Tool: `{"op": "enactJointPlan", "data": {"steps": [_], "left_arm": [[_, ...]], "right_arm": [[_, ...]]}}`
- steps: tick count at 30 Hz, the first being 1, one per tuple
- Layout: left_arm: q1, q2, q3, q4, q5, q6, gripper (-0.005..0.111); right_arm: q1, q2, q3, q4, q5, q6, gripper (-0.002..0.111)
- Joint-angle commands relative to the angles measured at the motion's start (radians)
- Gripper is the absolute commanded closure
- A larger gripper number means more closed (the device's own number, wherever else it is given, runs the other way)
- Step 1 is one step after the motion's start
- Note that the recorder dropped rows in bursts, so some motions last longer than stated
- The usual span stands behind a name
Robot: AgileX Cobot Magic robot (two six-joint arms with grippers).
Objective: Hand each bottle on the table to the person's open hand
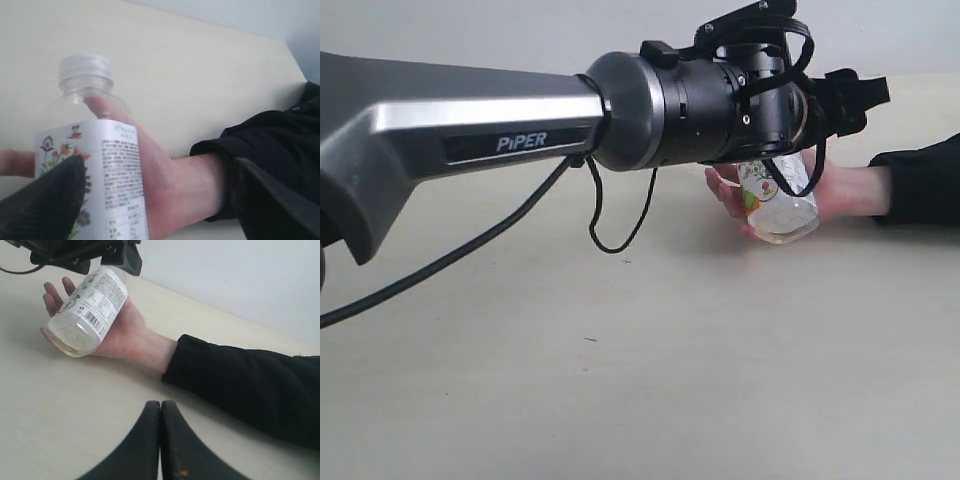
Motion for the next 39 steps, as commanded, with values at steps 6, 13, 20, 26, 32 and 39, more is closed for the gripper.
{"op": "enactJointPlan", "data": {"steps": [6, 13, 20, 26, 32, 39], "left_arm": [[0.002, -0.107, -0.007, 0.017, 0.0, 0.13, 0.038], [-0.01, -0.229, -0.007, -0.096, 0.147, 0.364, 0.106], [-0.012, -0.392, 0.092, -0.35, 0.223, 0.849, 0.107], [-0.021, -0.635, 0.416, -0.371, 0.047, 0.923, 0.107], [-0.027, -0.944, 0.773, -0.39, -0.195, 0.928, 0.107], [-0.027, -1.204, 0.946, -0.423, -0.168, 0.925, 0.107]], "right_arm": [[-0.003, -0.004, 0.003, 0.008, -0.009, 0.0, 0.108], [-0.003, -0.004, 0.003, 0.008, -0.009, 0.0, 0.108], [-0.003, -0.004, 0.003, 0.008, -0.009, 0.0, 0.108], [-0.003, -0.004, 0.003, 0.01, -0.009, 0.0, 0.108], [-0.003, -0.004, 0.003, 0.01, -0.009, 0.0, 0.108], [-0.003, -0.004, 0.003, 0.01, -0.009, 0.0, 0.108]]}}
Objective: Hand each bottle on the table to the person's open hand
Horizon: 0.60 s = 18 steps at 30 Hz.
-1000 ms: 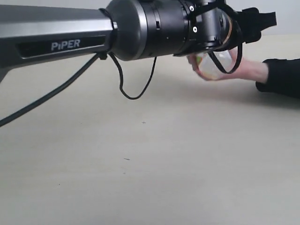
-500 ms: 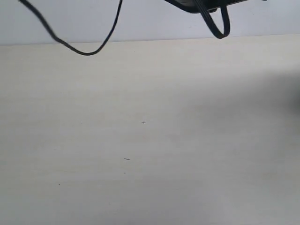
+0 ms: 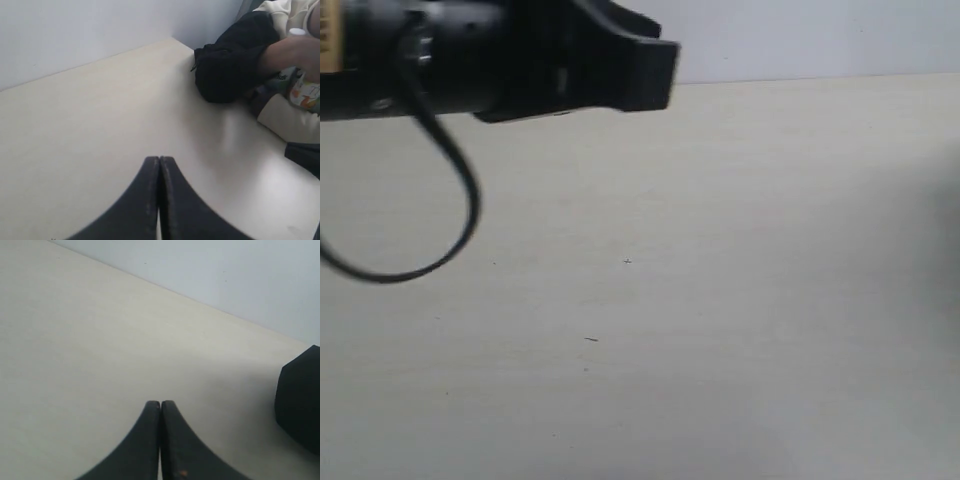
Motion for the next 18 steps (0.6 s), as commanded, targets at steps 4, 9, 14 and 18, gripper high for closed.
{"op": "enactJointPlan", "data": {"steps": [4, 9, 14, 18], "left_arm": [[-0.004, -0.221, 0.083, -0.015, 0.013, 0.001, 0.107], [-0.004, -0.282, 0.083, -0.015, 0.011, 0.001, 0.107], [-0.004, -0.309, 0.083, -0.027, 0.011, 0.001, 0.107], [-0.004, -0.317, 0.083, -0.166, 0.106, -0.003, 0.107]], "right_arm": [[-0.003, -0.004, 0.003, 0.005, -0.007, 0.0, 0.108], [-0.003, -0.004, 0.003, 0.005, -0.007, 0.0, 0.108], [-0.003, -0.004, 0.003, 0.005, -0.007, 0.0, 0.108], [-0.003, -0.004, 0.003, 0.005, -0.007, 0.0, 0.108]]}}
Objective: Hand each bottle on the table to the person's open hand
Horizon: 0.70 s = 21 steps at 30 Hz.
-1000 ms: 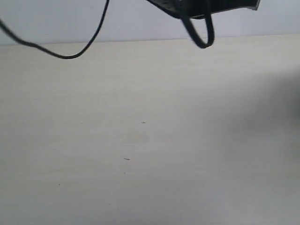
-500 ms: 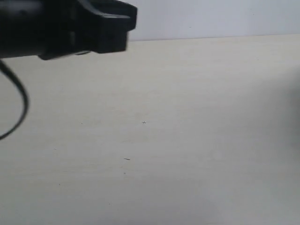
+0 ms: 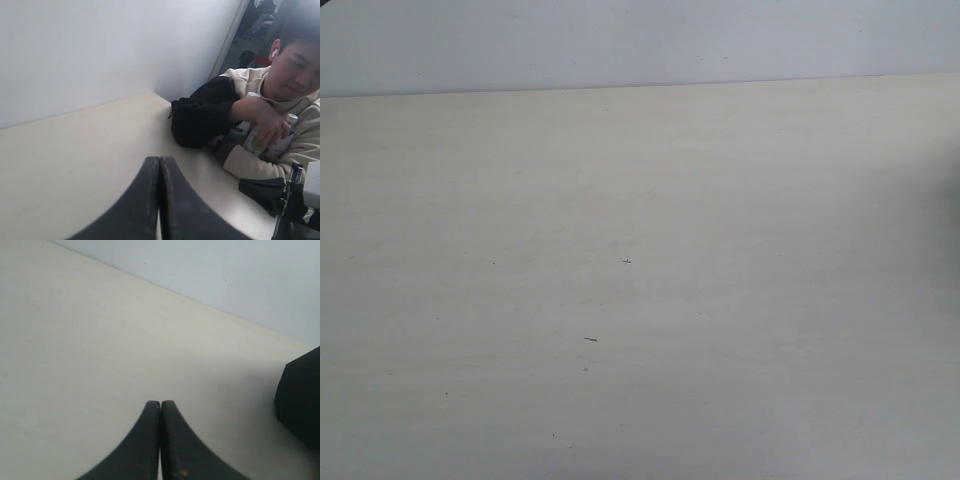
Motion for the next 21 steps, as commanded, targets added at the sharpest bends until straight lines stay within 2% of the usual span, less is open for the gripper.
{"op": "enactJointPlan", "data": {"steps": [1, 3, 5, 7, 11, 14, 17, 21], "left_arm": [[-0.004, -0.012, 0.004, -0.167, 0.146, -0.003, 0.107], [-0.004, -0.01, 0.021, -0.221, 0.218, -0.003, 0.107], [0.01, -0.014, 0.059, -0.247, 0.234, -0.003, 0.107], [0.056, -0.057, 0.131, -0.289, 0.232, -0.003, 0.107], [0.238, -0.2, 0.329, -0.377, 0.232, -0.003, 0.107], [0.383, -0.358, 0.484, -0.375, 0.232, -0.019, 0.107], [0.512, -0.523, 0.584, -0.366, 0.23, -0.021, 0.107], [0.632, -0.715, 0.682, -0.27, 0.191, -0.021, 0.107]], "right_arm": [[-0.003, -0.004, 0.003, 0.005, -0.007, 0.0, 0.108], [-0.003, -0.004, 0.003, 0.005, -0.007, 0.0, 0.108], [-0.003, -0.004, 0.003, 0.005, -0.007, 0.0, 0.108], [-0.003, -0.004, 0.003, 0.005, -0.007, 0.0, 0.108], [-0.003, -0.004, 0.003, 0.005, -0.007, 0.0, 0.108], [-0.003, -0.004, 0.003, 0.005, -0.007, 0.0, 0.108], [-0.003, -0.004, 0.003, 0.005, -0.007, 0.0, 0.108], [-0.003, -0.004, 0.003, 0.005, -0.007, 0.0, 0.108]]}}
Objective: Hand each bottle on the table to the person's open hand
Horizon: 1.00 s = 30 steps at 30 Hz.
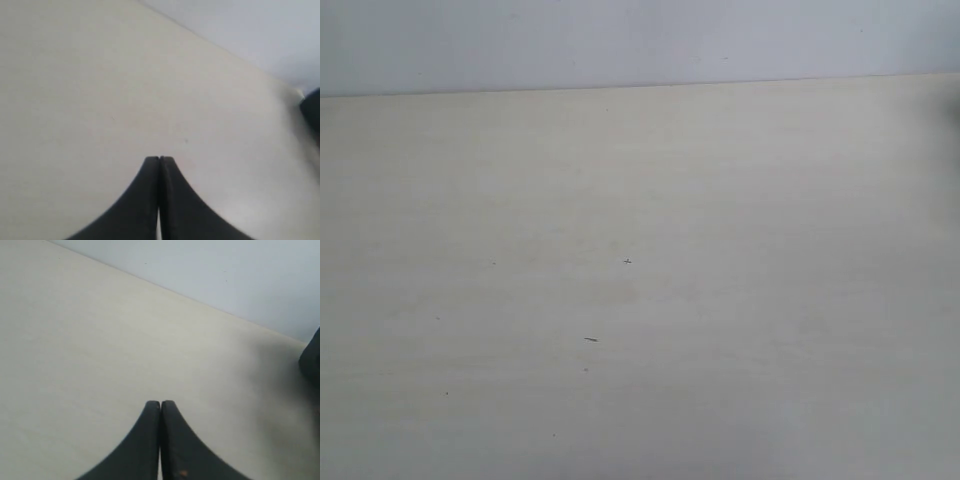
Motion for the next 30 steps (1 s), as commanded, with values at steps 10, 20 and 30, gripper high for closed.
{"op": "enactJointPlan", "data": {"steps": [10, 20, 30], "left_arm": [[0.286, -0.312, 0.268, 0.132, -0.223, -0.002, 0.107], [0.343, -0.312, 0.279, 0.136, -0.252, -0.001, 0.107], [0.343, -0.312, 0.279, 0.056, -0.289, 0.544, 0.107]], "right_arm": [[-0.003, -0.004, 0.003, 0.002, -0.007, 0.0, 0.108], [-0.003, -0.004, 0.003, 0.002, -0.007, 0.0, 0.108], [-0.003, -0.004, 0.003, 0.002, -0.007, 0.0, 0.108]]}}
